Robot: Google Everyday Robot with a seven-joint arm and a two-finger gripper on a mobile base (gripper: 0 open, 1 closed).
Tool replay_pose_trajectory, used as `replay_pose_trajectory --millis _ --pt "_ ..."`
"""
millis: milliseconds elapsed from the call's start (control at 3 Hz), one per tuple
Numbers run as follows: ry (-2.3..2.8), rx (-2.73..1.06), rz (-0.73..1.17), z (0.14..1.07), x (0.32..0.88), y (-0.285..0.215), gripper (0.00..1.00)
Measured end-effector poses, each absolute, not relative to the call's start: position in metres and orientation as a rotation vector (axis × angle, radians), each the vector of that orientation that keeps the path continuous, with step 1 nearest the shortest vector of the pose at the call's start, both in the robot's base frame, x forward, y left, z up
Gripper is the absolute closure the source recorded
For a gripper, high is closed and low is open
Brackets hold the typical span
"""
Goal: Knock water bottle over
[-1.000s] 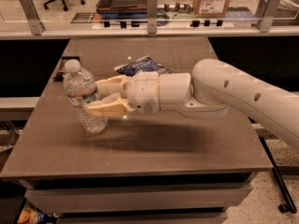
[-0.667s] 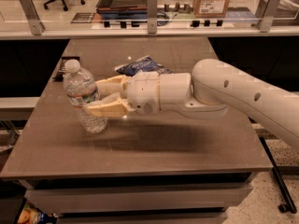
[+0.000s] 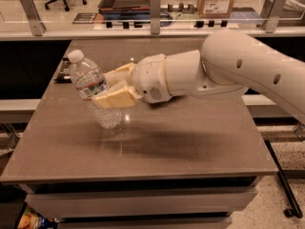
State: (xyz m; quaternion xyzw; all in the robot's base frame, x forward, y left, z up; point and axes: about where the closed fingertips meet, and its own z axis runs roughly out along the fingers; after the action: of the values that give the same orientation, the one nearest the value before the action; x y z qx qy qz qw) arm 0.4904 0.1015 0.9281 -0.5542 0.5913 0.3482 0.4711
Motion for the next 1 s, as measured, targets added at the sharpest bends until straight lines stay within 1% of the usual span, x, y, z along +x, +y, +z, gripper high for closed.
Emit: replay_pose_trajectory --millis 667,1000 --pt "1.671 -1.413 0.720 0.937 0.504 0.078 1.00" --pt "1.795 -1.489 0.634 0.933 0.501 0.075 1.00"
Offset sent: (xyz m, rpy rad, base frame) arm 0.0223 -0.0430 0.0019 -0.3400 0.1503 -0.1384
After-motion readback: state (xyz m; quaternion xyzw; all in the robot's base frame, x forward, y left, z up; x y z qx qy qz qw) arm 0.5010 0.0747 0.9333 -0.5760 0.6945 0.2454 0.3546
